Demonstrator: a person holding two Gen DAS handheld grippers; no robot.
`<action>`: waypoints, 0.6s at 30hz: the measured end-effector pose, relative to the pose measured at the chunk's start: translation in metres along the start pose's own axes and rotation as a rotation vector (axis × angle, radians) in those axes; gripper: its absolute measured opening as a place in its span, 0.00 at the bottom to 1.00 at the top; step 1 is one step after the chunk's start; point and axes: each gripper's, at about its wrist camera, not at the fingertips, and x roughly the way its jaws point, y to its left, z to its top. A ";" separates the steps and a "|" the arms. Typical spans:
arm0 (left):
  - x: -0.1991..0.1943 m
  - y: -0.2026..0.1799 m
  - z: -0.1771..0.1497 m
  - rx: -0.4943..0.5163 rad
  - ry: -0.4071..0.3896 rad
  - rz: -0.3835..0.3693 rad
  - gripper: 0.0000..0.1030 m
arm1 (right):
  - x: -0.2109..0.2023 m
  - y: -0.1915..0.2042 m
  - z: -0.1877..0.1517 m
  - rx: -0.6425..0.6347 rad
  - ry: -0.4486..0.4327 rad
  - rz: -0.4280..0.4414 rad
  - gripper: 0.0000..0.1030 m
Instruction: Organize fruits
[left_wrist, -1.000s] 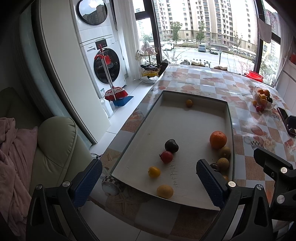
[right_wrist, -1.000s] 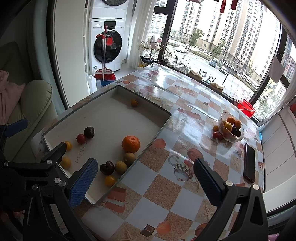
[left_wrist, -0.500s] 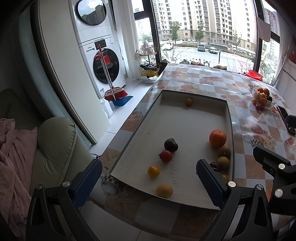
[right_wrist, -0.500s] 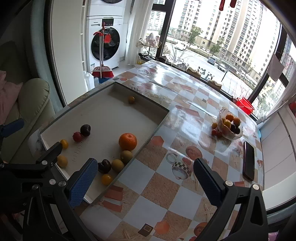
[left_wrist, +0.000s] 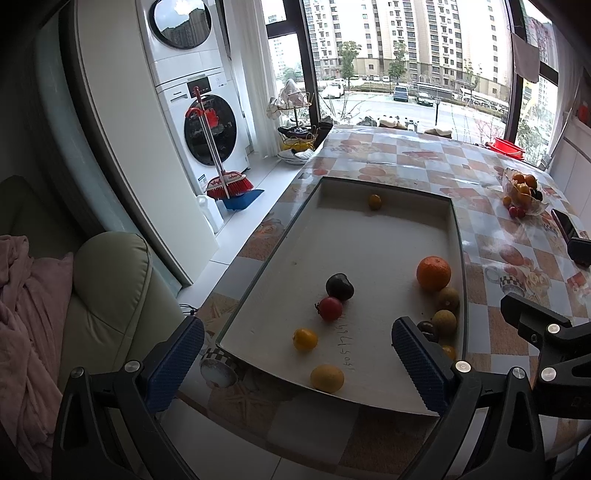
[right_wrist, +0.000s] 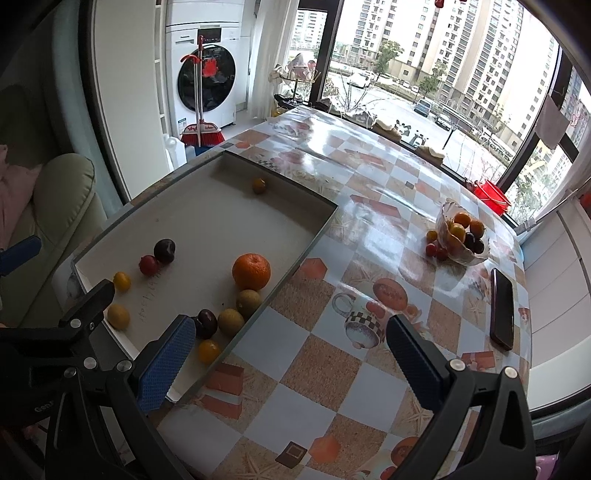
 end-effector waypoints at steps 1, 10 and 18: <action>0.000 0.000 0.000 0.002 0.000 0.001 0.99 | 0.000 0.000 0.000 0.000 0.000 0.000 1.00; 0.000 -0.001 0.000 0.002 0.001 0.002 0.99 | 0.000 0.000 0.000 -0.001 0.001 0.002 1.00; 0.001 -0.001 -0.002 0.003 0.002 0.002 0.99 | 0.000 0.001 0.000 -0.002 0.000 0.003 1.00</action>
